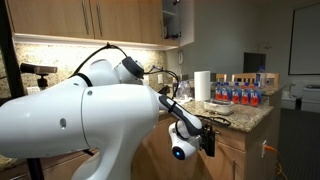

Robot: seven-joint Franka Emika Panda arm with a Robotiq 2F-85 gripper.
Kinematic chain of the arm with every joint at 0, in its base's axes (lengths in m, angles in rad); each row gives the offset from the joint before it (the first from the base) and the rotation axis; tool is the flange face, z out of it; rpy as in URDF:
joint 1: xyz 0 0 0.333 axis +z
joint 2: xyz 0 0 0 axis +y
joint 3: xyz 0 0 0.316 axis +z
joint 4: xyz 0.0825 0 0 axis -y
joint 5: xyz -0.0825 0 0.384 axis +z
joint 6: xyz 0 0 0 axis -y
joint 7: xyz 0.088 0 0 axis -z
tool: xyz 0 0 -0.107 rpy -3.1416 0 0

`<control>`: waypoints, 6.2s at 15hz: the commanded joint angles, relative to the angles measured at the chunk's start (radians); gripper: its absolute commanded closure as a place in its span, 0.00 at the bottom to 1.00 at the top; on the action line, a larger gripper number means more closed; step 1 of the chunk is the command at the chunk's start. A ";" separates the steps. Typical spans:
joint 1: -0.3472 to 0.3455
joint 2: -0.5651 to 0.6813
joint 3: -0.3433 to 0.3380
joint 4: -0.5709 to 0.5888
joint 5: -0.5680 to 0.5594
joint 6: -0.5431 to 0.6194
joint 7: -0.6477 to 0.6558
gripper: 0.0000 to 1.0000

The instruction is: Open the drawer

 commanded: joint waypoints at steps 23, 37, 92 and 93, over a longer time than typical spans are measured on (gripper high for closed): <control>0.018 0.061 -0.006 0.052 0.005 0.007 -0.010 0.00; 0.017 0.058 -0.020 0.078 0.016 -0.012 -0.015 0.72; -0.233 -0.229 0.439 -0.196 0.031 -0.411 -0.342 0.92; -0.387 -0.306 0.589 -0.239 -0.045 -0.487 -0.454 0.92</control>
